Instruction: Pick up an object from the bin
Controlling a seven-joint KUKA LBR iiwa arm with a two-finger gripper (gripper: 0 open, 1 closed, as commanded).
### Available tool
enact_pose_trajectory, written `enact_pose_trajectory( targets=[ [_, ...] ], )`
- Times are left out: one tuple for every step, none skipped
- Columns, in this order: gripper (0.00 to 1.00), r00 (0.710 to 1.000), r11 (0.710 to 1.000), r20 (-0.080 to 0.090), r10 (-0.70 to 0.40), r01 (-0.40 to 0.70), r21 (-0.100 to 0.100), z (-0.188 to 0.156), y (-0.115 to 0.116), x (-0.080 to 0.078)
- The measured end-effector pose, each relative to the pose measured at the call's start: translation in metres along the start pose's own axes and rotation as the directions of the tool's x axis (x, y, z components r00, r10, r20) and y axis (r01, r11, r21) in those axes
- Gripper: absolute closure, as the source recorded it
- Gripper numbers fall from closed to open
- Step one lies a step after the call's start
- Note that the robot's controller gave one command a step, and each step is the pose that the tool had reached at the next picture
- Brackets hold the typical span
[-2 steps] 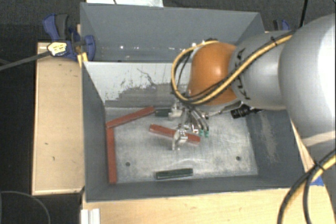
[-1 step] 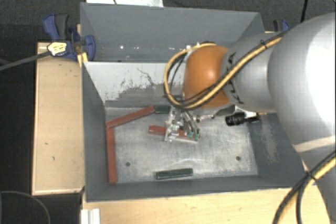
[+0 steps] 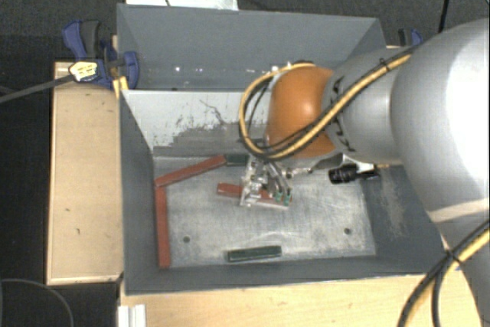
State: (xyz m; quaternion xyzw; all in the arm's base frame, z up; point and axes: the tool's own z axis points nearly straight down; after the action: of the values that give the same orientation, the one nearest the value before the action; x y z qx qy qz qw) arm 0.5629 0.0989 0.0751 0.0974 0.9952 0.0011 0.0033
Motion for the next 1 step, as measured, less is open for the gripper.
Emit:
enact_pose_trajectory(
  targets=[
    [1.0,1.0,1.0,-0.003,0.0,0.0,0.002,-0.0032,-0.0006,0.0013]
  ],
)
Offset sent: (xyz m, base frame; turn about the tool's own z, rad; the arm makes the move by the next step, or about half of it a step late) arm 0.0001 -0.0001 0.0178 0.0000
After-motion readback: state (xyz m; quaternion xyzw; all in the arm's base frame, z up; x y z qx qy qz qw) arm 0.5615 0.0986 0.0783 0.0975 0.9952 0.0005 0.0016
